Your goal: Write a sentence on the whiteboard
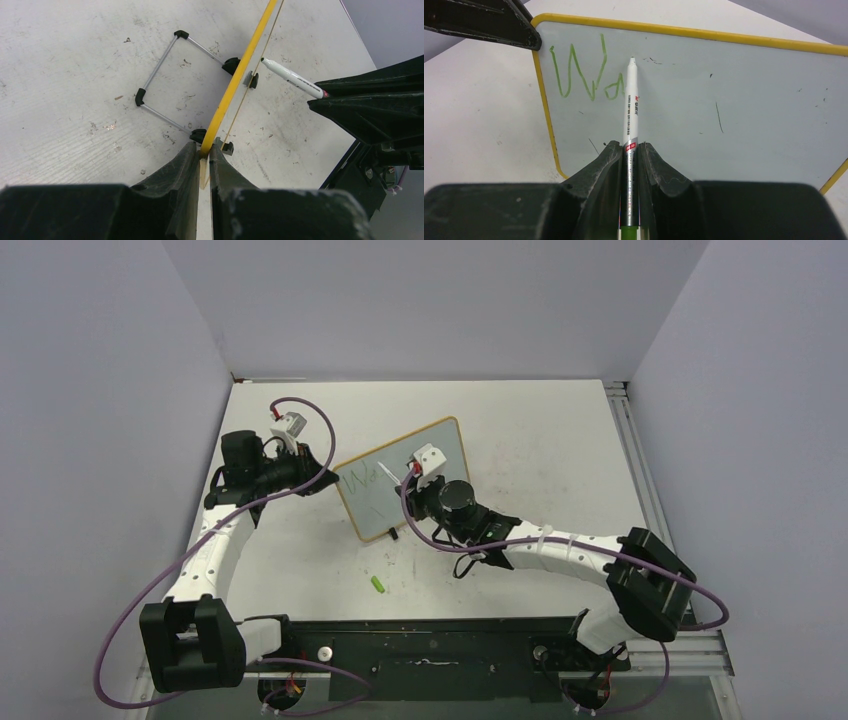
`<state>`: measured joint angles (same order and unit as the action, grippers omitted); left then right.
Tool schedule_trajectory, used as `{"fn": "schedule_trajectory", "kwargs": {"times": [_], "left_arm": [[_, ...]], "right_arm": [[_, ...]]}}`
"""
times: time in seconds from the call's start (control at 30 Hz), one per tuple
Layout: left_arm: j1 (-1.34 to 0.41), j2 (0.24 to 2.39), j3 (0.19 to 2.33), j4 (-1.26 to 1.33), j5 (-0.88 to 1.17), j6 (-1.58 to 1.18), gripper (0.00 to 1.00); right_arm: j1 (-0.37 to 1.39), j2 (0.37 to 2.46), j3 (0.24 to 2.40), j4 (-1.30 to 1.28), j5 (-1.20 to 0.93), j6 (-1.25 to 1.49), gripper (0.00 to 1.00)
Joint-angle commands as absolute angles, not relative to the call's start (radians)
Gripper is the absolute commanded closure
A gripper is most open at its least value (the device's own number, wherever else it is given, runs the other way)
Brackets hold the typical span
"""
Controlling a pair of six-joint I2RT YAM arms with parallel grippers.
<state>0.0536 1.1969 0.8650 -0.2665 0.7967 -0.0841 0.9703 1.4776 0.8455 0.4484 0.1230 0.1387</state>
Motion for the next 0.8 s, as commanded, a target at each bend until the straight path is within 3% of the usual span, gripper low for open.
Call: {"fn": "schedule_trajectory", "kwargs": {"times": [0.0, 0.77], "left_arm": [[0.041, 1.186, 0.89, -0.279, 0.804, -0.077, 1.0], [0.041, 1.183, 0.889, -0.279, 0.804, -0.075, 1.0]], "right_arm": [[0.975, 1.498, 0.894, 0.507, 0.11, 0.129, 0.95], [0.961, 1.505, 0.861, 0.477, 0.183, 0.163, 0.95]]}}
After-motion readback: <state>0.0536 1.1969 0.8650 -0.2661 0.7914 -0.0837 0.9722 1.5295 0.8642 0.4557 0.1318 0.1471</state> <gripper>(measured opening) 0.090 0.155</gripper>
